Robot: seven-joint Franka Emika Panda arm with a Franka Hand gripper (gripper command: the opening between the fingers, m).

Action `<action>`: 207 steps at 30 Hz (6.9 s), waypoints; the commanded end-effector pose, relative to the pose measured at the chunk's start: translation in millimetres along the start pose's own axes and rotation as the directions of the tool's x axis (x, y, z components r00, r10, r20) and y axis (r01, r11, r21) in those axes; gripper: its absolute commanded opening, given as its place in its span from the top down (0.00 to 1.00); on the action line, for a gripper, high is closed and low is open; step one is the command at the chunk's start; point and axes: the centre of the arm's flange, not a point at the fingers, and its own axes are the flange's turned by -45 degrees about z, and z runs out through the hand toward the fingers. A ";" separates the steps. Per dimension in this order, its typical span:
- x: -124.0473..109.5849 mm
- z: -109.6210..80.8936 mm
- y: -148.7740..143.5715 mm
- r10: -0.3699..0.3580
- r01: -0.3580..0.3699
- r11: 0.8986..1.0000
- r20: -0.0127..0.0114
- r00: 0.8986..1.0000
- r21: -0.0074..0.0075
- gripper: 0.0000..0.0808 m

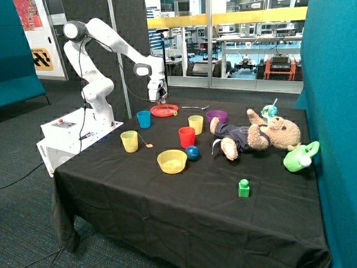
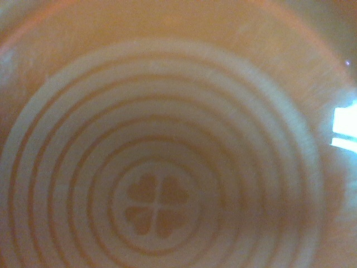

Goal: Prepare two cups of tea

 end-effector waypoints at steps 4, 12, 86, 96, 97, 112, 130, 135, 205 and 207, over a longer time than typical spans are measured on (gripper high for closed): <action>26.7 -30.9 22.3 -0.019 0.019 1.000 0.002 1.000 -0.009 1.00; 42.0 -44.1 42.7 0.000 0.000 1.000 0.001 1.000 -0.009 1.00; -2.8 -46.3 191.3 -0.052 0.052 0.999 0.002 0.999 -0.009 1.00; -13.6 -47.4 190.4 -0.072 0.072 0.997 0.002 0.997 -0.009 1.00; -14.9 -47.9 190.2 -0.076 0.076 0.997 0.002 0.997 -0.009 1.00; -32.8 -44.0 195.6 -0.061 0.061 0.998 0.002 0.998 -0.009 1.00; -40.7 -24.1 188.7 -0.064 0.064 0.998 0.002 0.998 -0.009 1.00; -35.7 -23.1 189.3 -0.063 0.063 0.998 0.002 0.998 -0.009 1.00; -16.2 -31.2 186.2 -0.085 0.085 0.996 0.002 0.996 -0.009 0.25; -14.3 -35.8 187.5 -0.087 0.087 0.996 0.002 0.996 -0.009 0.26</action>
